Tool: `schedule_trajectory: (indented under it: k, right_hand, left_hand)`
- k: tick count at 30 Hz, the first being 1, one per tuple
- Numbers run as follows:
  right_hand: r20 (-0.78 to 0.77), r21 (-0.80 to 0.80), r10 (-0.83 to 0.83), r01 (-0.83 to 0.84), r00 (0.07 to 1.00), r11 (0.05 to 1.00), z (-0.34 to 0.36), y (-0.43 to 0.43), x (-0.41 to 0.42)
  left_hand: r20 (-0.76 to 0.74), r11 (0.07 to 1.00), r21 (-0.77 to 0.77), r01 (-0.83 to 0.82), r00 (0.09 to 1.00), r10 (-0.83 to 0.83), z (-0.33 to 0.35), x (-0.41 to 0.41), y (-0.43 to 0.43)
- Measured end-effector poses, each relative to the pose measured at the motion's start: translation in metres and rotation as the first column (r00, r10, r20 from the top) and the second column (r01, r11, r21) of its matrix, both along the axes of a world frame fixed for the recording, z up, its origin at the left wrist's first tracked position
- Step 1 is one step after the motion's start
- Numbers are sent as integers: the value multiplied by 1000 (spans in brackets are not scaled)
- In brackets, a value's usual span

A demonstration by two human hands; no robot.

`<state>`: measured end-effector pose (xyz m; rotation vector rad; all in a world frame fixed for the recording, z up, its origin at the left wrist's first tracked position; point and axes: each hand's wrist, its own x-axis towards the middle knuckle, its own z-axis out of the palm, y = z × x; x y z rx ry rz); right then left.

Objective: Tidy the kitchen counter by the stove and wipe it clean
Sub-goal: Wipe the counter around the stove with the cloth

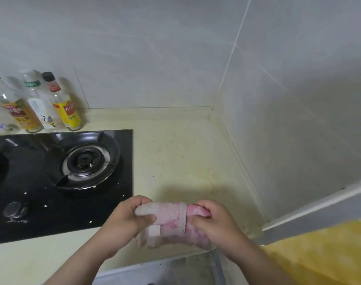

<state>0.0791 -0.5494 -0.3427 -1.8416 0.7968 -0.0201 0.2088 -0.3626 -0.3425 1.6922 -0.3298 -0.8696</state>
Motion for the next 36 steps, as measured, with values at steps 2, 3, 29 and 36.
schedule_trajectory:
  k: [2,3,29,36]
  right_hand:
    - [-21,87,-86,87,996,992,-3,0,0]
    - [-22,130,-115,117,993,985,-6,1,0]
    - [-116,-216,-432,402,894,890,-25,-57,-90]
    - [-101,-492,-185,113,977,863,-57,-92,-106]
  left_hand:
    - [-51,999,-7,-34,998,33,-3,2,-1]
    - [-93,998,-20,-60,994,57,-5,3,-1]
    - [32,915,297,272,955,-294,-56,-57,-112]
    - [74,889,391,236,955,-286,-83,-82,-156]
